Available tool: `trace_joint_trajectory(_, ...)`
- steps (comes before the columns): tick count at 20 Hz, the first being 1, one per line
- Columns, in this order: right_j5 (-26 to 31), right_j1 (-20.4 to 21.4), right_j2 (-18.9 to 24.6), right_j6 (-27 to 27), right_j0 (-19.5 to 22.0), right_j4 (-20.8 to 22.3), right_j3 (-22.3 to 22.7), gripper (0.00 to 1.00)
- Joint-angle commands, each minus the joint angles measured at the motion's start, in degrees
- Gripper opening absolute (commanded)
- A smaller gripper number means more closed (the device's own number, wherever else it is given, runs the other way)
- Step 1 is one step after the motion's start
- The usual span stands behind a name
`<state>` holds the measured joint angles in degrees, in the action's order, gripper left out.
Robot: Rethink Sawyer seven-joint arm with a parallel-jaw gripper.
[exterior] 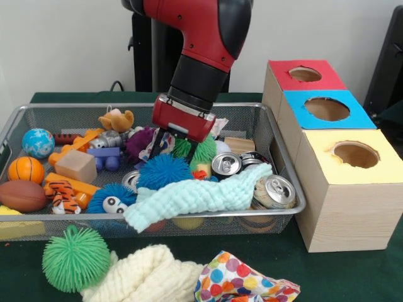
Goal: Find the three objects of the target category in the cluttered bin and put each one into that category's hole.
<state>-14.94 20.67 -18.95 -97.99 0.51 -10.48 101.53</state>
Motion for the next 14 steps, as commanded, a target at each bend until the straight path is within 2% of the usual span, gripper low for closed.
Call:
trace_joint_trajectory(1,-2.1,-3.8,3.9,-14.9,0.6,-2.5,4.4,1.0)
trace_joint_trajectory(12,-3.6,-3.9,3.7,-12.5,0.5,0.7,4.0,1.0)
trace_joint_trajectory(13,-3.0,-3.5,4.2,-12.1,1.1,1.3,4.1,0.0)
trace_joint_trajectory(14,-3.1,-3.4,4.3,-12.1,1.4,1.5,4.2,0.0)
